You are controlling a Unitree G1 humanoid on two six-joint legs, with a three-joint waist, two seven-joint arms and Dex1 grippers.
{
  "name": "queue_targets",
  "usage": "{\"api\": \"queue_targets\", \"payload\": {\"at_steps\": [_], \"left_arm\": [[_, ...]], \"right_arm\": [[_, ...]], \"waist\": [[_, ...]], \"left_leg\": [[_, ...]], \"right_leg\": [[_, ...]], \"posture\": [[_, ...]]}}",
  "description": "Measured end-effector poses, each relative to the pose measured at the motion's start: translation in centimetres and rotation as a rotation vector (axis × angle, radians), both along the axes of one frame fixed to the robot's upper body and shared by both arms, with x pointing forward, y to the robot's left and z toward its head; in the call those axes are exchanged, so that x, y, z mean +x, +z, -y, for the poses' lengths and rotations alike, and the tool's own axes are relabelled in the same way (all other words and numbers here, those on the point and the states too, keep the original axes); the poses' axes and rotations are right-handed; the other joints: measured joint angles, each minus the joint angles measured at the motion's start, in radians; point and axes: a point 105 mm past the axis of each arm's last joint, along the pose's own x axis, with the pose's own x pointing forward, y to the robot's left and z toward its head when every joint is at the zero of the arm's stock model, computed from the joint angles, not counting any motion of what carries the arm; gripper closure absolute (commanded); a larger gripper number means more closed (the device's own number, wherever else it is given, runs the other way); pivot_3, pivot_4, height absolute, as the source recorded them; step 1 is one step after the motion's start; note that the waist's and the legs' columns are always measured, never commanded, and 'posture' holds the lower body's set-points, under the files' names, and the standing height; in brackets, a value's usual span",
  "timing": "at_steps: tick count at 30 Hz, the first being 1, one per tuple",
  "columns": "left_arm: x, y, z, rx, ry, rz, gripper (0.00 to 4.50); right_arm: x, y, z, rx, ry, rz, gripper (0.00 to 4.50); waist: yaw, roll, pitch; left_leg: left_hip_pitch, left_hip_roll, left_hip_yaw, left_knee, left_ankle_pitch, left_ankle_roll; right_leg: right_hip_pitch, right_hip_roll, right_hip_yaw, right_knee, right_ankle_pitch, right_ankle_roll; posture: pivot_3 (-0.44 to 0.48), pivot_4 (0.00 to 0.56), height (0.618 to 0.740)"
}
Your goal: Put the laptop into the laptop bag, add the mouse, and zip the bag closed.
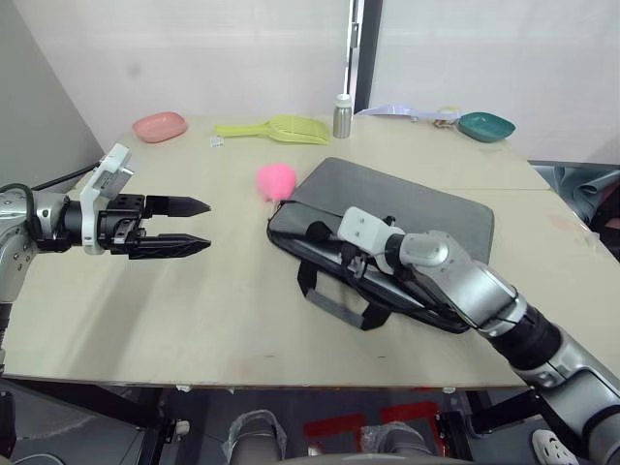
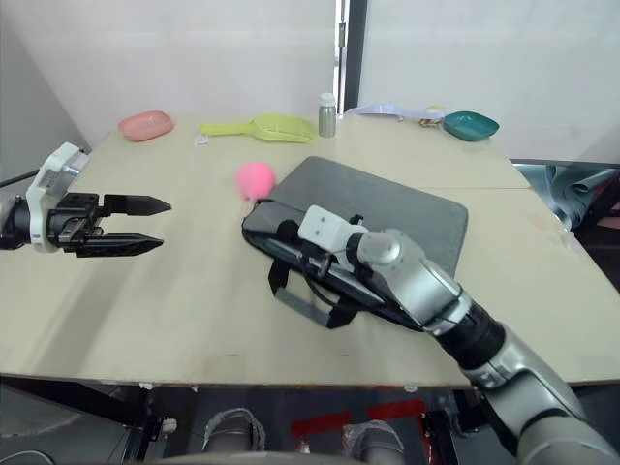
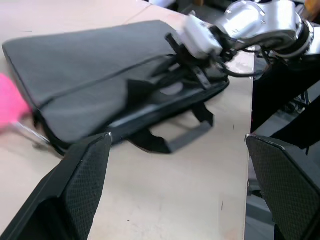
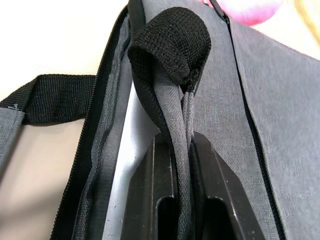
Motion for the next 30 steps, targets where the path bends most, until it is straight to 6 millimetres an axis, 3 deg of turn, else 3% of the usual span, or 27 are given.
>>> {"api": "queue_targets", "payload": {"at_steps": [6,9,13,15,18,22,25,28,30], "left_arm": [[-0.3,-1.0,0.1,0.037,-0.041,-0.026,0.00],[-0.1,-1.1,-0.3,0.045,-0.024,-0.030,0.00],[0.4,-1.5,-0.8,0.021,0.032,-0.064,0.00],[0.9,-1.9,-1.2,-0.010,0.081,-0.105,0.00],[1.6,-3.3,-1.7,-0.100,0.164,-0.219,0.00],[2.9,-4.9,-1.8,-0.222,0.255,-0.358,0.00],[4.2,-5.7,-0.7,-0.316,0.273,-0.446,0.00],[5.8,-6.0,0.7,-0.381,0.266,-0.511,0.00],[6.9,-6.1,1.5,-0.393,0.264,-0.542,0.00]], "right_arm": [[-0.1,-0.2,-0.1,-0.007,0.027,0.000,4.47],[-0.2,-0.2,-0.3,0.023,0.024,-0.034,3.27],[-1.3,-0.1,-0.3,0.141,0.016,-0.233,1.92],[-2.1,0.7,-0.2,0.204,0.028,-0.319,1.20],[-3.8,3.6,1.0,0.316,0.069,-0.393,0.15],[-5.0,6.6,4.1,0.438,0.037,-0.402,0.07],[-6.1,7.9,7.9,0.538,-0.065,-0.382,0.07],[-7.9,7.9,11.3,0.574,-0.193,-0.349,0.07],[-9.4,6.6,13.0,0.593,-0.282,-0.373,0.07]], "waist": [[0.000,-0.001,0.000],[-0.002,-0.001,0.000],[0.000,0.000,0.000],[0.003,0.000,0.000],[0.010,0.000,0.000],[0.022,-0.001,-0.001],[0.037,-0.001,-0.001],[0.055,-0.002,-0.001],[0.060,-0.002,-0.002]], "left_leg": [[0.001,0.000,0.000,0.002,0.000,0.000],[0.002,0.000,0.000,0.002,0.000,0.001],[0.002,0.000,0.000,0.002,-0.002,0.004],[0.001,0.000,0.000,0.002,-0.002,0.004],[0.001,0.000,0.000,0.002,-0.002,0.004],[0.001,0.000,-0.001,0.003,-0.002,0.004],[0.001,-0.001,-0.001,0.005,-0.002,0.005],[0.001,0.000,-0.001,0.005,-0.002,0.005],[0.001,0.000,-0.001,0.005,-0.002,0.005]], "right_leg": [[0.000,0.000,0.001,0.003,0.000,0.000],[0.000,0.000,0.001,0.005,0.000,0.000],[0.000,0.000,0.001,0.005,-0.001,-0.001],[0.000,0.000,0.001,0.005,-0.001,-0.002],[0.000,0.000,0.001,0.005,-0.001,-0.002],[0.000,0.000,0.000,0.006,-0.001,-0.002],[0.000,-0.001,0.001,0.007,-0.001,-0.002],[0.000,-0.001,0.001,0.007,-0.001,-0.002],[0.001,-0.001,0.001,0.007,-0.001,-0.002]], "posture": [[0.000,0.150,0.740],[0.000,0.150,0.740],[0.000,0.150,0.740],[0.000,0.150,0.740],[0.000,0.150,0.740],[0.000,0.150,0.740],[0.000,0.150,0.740],[0.000,0.150,0.740],[0.000,0.150,0.740]]}}
